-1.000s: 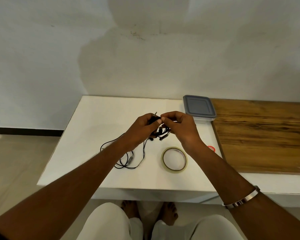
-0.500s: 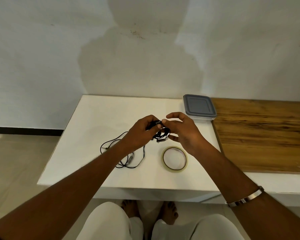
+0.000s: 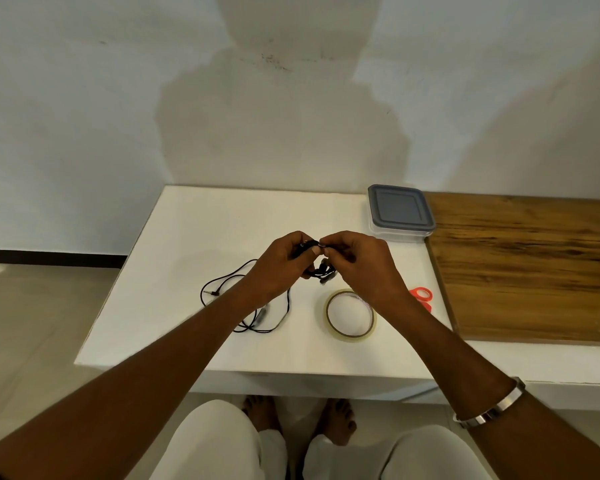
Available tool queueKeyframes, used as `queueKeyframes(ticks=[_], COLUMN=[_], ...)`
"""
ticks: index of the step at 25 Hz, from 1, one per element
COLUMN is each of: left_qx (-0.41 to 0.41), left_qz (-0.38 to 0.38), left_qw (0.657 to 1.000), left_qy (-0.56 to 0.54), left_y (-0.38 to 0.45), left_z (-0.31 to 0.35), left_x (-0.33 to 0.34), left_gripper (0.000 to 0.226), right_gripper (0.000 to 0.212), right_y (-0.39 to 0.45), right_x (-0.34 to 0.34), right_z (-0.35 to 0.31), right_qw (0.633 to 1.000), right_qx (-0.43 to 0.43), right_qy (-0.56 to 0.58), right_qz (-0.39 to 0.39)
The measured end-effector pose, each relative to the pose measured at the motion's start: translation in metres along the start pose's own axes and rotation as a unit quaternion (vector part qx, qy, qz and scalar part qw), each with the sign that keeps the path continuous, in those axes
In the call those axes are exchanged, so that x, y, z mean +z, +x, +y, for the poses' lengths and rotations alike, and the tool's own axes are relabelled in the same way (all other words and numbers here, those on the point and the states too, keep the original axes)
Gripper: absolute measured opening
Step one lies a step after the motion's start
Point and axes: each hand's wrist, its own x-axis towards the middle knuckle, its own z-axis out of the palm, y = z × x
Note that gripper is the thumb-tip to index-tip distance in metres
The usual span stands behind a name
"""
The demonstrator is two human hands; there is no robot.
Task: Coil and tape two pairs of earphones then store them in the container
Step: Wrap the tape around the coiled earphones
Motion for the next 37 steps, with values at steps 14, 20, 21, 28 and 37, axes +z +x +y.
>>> queueKeyframes(ticks=[14,20,21,28,37], left_qx=[0.014,-0.01,-0.01,0.008,0.062], left_qz=[0.029,0.017,0.019,0.05,0.05], left_qw=[0.999,0.999,0.999,0.999,0.99], left_qy=[-0.006,-0.032,-0.031,0.014,0.112], left_y=[0.003,0.004,0.004,0.004,-0.002], left_z=[-0.002,-0.004,-0.004,-0.01,-0.009], left_x=[0.004,0.008,0.009,0.007,-0.002], left_gripper=[0.015,0.02,0.02,0.018,0.011], right_gripper=[0.017,0.019,0.019,0.012,0.017], right_y=[-0.006,-0.007,-0.007,-0.005,-0.003], right_x=[0.011,0.014,0.013,0.012,-0.002], right_z=[-0.002,-0.001,-0.001,0.002,-0.003], right_qw=[0.991,0.989,0.989,0.976,0.909], right_qx=[0.061,0.074,0.078,0.154,0.29], right_qy=[0.074,0.07,0.071,0.145,0.286], right_qz=[0.088,0.105,0.105,0.058,-0.083])
